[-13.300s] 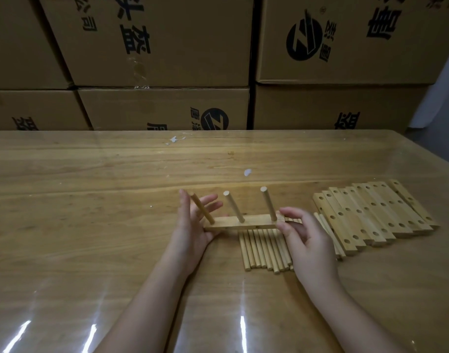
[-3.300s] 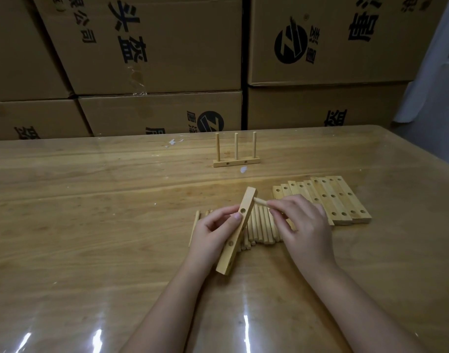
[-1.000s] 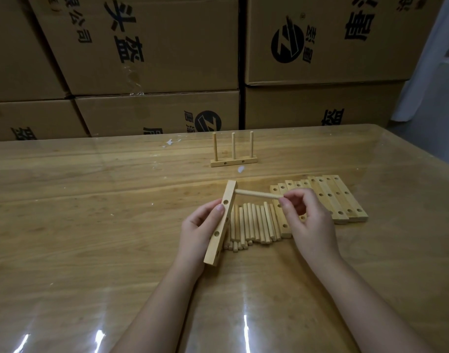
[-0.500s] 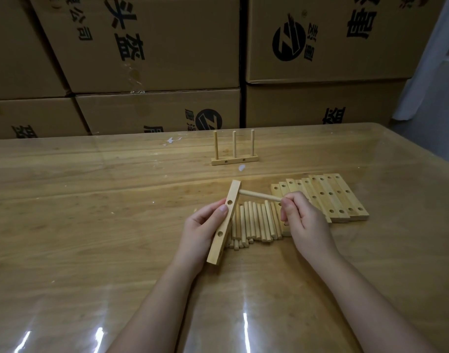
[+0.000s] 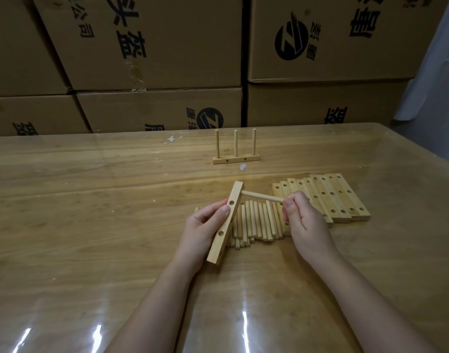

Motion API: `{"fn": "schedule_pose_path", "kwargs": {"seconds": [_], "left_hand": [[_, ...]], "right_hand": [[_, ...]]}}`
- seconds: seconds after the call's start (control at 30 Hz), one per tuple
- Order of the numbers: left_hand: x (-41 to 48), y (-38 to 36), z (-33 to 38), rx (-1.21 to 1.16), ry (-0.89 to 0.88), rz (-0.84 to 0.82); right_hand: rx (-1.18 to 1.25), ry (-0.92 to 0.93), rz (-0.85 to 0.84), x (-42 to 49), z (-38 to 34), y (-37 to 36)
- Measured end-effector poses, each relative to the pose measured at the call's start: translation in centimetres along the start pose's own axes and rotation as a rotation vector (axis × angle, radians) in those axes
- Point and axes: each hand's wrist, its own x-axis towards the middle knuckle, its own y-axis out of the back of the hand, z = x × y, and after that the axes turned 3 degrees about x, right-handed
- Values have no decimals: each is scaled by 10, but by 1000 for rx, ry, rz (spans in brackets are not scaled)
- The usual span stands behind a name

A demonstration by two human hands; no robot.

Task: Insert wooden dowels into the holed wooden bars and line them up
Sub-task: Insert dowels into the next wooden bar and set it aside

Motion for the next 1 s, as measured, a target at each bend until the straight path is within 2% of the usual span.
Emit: {"fn": "schedule_pose_path", "kwargs": {"seconds": [0.53,0.7,0.8,0.9,1.0], "left_hand": [[1,0,0,-1,2,10],[2,0,1,-13,10,15],[3,-1,0,-50,6,72],[2,0,0,-99,6,91],[2,0,0,-116,5,83]], "right_hand": [[21,-26,-18,0,0,0],[141,0,3,0,-5,-1],[158,-56,-40,0,-3,1],[-138,-38,-119,1,3,4],[-463,29,-384,0,13,6]]}}
